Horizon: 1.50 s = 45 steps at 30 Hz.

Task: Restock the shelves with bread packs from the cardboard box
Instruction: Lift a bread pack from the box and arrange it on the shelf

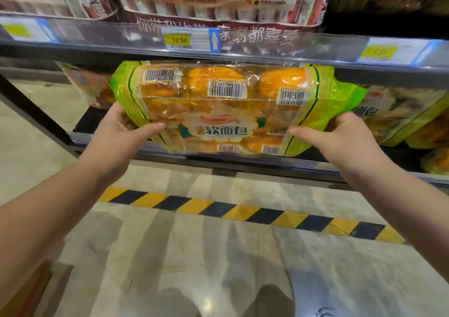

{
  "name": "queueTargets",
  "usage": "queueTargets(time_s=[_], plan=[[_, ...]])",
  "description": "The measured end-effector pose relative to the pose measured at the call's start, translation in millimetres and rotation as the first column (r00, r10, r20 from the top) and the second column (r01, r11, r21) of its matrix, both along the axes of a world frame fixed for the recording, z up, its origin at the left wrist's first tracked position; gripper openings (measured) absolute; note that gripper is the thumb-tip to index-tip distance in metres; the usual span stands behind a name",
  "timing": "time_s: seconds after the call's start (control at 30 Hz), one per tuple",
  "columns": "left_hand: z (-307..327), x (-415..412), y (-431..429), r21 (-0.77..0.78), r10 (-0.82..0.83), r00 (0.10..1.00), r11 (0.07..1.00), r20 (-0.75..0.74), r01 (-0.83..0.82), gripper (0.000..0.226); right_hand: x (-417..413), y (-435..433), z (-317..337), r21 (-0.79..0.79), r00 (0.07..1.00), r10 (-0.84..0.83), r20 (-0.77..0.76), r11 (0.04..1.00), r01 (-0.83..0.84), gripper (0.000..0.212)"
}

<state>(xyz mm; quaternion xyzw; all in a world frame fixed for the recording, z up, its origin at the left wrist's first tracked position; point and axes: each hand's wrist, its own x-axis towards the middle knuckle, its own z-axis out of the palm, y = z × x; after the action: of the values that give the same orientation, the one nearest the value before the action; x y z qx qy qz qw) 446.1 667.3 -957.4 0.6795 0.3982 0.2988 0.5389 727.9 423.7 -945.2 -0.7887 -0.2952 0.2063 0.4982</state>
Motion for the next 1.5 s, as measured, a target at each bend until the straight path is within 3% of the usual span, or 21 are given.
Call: queueTargets(time_s=[0.3, 0.47, 0.63, 0.77, 0.83, 0.93, 1.1, 1.2, 1.43, 1.5], plan=[[-13, 23, 8, -0.012, 0.131, 0.991, 0.991, 0.034, -0.13, 0.047, 4, 27, -15, 0.082, 0.993, -0.086, -0.076, 0.992, 0.092, 0.035], [-34, 31, 17, -0.046, 0.122, 0.993, 0.992, 0.001, -0.122, 0.046, 7, 41, -40, 0.051, 0.997, -0.05, -0.058, 0.997, 0.053, 0.033], [-48, 36, 31, -0.062, 0.083, 0.996, 0.994, -0.03, -0.085, 0.039, 12, 52, -57, 0.013, 0.988, -0.058, -0.145, 0.998, 0.06, 0.023], [-55, 45, 44, -0.026, 0.053, 0.996, 0.998, -0.077, -0.055, 0.026, 26, 61, -63, -0.087, 0.999, -0.039, -0.002, 0.995, 0.039, 0.041], [-61, 53, 50, -0.057, 0.051, 0.992, 0.997, -0.118, -0.058, 0.024, 28, 62, -70, -0.149, 0.999, -0.044, -0.003, 0.988, 0.043, 0.045], [-66, 65, 56, -0.088, 0.056, 0.984, 0.994, -0.167, -0.072, 0.03, 30, 65, -82, -0.125, 0.99, -0.046, -0.137, 0.992, 0.029, 0.036], [-61, 78, 65, -0.089, 0.064, 0.972, 0.992, -0.225, -0.086, 0.027, 28, 66, -76, -0.157, 0.997, -0.065, -0.035, 0.986, 0.059, 0.024], [-60, 82, 67, -0.088, 0.073, 0.963, 0.991, -0.259, -0.099, 0.037, 29, 68, -73, -0.19, 0.998, -0.054, -0.04, 0.981, 0.046, 0.028], [-62, 84, 60, -0.067, 0.178, 0.958, 0.978, -0.225, -0.198, 0.025, 38, 69, -81, -0.21, 0.991, -0.027, -0.13, 0.978, -0.001, 0.061], [-60, 81, 60, -0.081, 0.194, 0.956, 0.973, -0.22, -0.217, 0.025, 40, 69, -84, -0.208, 0.983, -0.007, -0.183, 0.978, -0.031, 0.051]])
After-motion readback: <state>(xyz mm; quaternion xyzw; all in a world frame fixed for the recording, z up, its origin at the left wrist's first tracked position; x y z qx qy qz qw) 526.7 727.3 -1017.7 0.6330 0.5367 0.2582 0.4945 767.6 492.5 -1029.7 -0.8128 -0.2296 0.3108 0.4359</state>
